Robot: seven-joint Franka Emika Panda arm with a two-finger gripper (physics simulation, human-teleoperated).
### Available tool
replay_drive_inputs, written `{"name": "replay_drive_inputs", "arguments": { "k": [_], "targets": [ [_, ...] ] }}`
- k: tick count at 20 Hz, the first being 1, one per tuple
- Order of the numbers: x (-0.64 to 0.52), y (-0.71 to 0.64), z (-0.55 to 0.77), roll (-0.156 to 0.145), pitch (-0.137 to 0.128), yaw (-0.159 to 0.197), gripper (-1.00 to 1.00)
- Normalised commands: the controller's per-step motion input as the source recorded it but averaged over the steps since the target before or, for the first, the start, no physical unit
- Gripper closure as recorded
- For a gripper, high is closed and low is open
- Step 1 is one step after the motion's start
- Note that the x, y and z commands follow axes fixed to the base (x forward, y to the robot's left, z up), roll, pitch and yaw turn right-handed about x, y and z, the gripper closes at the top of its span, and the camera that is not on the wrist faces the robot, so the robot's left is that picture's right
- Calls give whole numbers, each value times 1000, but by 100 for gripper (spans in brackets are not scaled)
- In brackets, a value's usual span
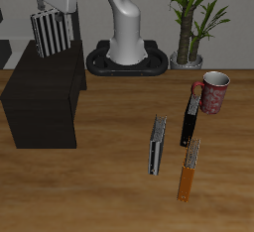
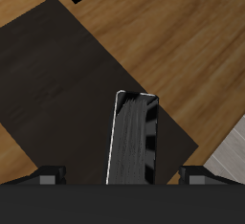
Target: Place the right striped book upright on top of the shelf and place the left striped book upright on top of the shelf
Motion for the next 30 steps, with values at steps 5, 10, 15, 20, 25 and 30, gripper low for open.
{"name": "replay_drive_inputs", "arguments": {
  "k": [5, 10, 15, 20, 25, 30],
  "targets": [
    [51, 80, 266, -23, -23, 96, -100],
    [-56, 280, 396, -32, -53, 111, -100],
    [211, 493, 197, 3, -8, 161, -100],
    [489, 733, 24, 13, 13, 212, -100],
    [616, 575, -53, -5, 45, 154, -100],
    [751, 433, -225, 16, 84, 126, -100]
  ]
}}
